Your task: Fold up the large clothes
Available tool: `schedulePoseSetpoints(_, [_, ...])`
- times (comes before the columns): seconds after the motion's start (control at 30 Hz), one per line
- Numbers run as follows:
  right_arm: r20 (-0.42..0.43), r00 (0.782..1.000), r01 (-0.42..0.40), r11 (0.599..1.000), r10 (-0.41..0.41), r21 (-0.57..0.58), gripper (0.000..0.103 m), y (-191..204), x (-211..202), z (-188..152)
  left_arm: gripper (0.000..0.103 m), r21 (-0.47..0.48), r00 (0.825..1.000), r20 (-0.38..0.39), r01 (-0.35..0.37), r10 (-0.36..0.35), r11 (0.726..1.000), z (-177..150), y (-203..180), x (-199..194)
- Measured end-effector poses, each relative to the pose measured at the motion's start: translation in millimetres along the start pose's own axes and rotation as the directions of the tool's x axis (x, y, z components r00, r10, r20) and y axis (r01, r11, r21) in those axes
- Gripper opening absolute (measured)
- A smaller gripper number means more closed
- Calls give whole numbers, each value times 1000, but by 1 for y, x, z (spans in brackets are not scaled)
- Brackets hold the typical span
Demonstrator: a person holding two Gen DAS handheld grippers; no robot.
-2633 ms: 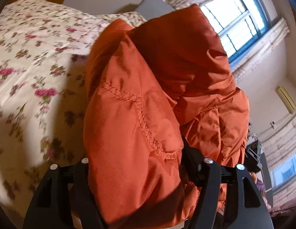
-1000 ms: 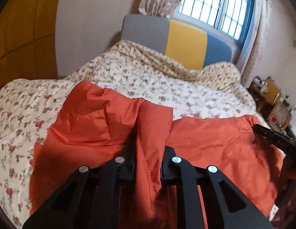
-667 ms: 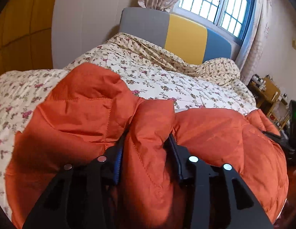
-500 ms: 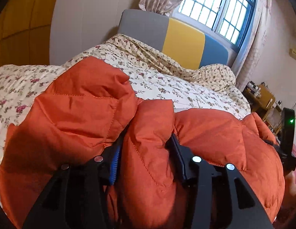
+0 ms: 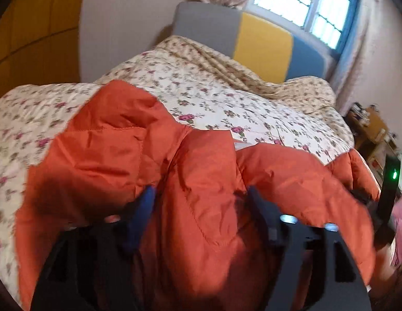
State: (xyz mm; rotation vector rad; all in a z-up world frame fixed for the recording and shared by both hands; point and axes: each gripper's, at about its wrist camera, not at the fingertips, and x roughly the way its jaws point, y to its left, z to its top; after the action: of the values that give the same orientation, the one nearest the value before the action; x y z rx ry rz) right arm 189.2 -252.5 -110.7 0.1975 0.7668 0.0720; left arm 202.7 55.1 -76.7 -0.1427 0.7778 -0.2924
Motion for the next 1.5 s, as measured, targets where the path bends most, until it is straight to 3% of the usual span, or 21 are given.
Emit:
schedulePoseSetpoints(0.07, [1, 1000, -2, 1000, 2, 2, 0, 0, 0, 0, 97, -19, 999, 46, 1, 0, 1000, 13, -3, -11])
schedulePoseSetpoints(0.17, [1, 1000, -3, 1000, 3, 3, 0, 0, 0, 0, 97, -12, 993, 83, -84, 85, 996, 37, -1, -8])
schedulePoseSetpoints(0.3, [1, 1000, -2, 1000, 2, 2, 0, -1, 0, 0, 97, 42, 976, 45, -215, 213, 976, 48, 14, 23])
schedulePoseSetpoints(0.4, [4, 1000, -4, 1000, 4, 2, 0, -1, -1, -1, 97, 77, 967, 11, -255, 255, 964, 36, 32, 45])
schedulePoseSetpoints(0.57, [9, 1000, -3, 1000, 3, 0, 0, 2, 0, 0, 99, -9, 988, 44, -149, 149, 989, 18, 55, 50])
schedulePoseSetpoints(0.8, [-11, 998, 65, 997, -65, -45, 3, 15, -13, 7, 100, -71, 995, 51, -78, 81, 994, 12, 64, 53])
schedulePoseSetpoints(0.93, [118, 992, 58, 997, -52, -50, 20, 46, -60, 21, 100, -83, 996, 58, -62, 67, 995, 11, 66, 52])
schedulePoseSetpoints(1.03, [164, 987, 14, 994, 4, -109, 21, 85, -70, 33, 100, -83, 996, 62, -64, 69, 995, 10, 66, 50])
schedulePoseSetpoints(1.13, [80, 996, -28, 989, 40, -148, 21, 115, -40, 38, 100, -81, 995, 62, -67, 72, 994, 10, 65, 50])
schedulePoseSetpoints(1.23, [4, 1000, 0, 988, 1, -152, 21, 123, -3, 25, 100, -85, 995, 68, -62, 68, 994, 9, 66, 48])
schedulePoseSetpoints(1.5, [35, 999, -6, 990, 11, -138, 21, 117, 24, 5, 100, -105, 995, 82, -43, 52, 994, 9, 70, 46])
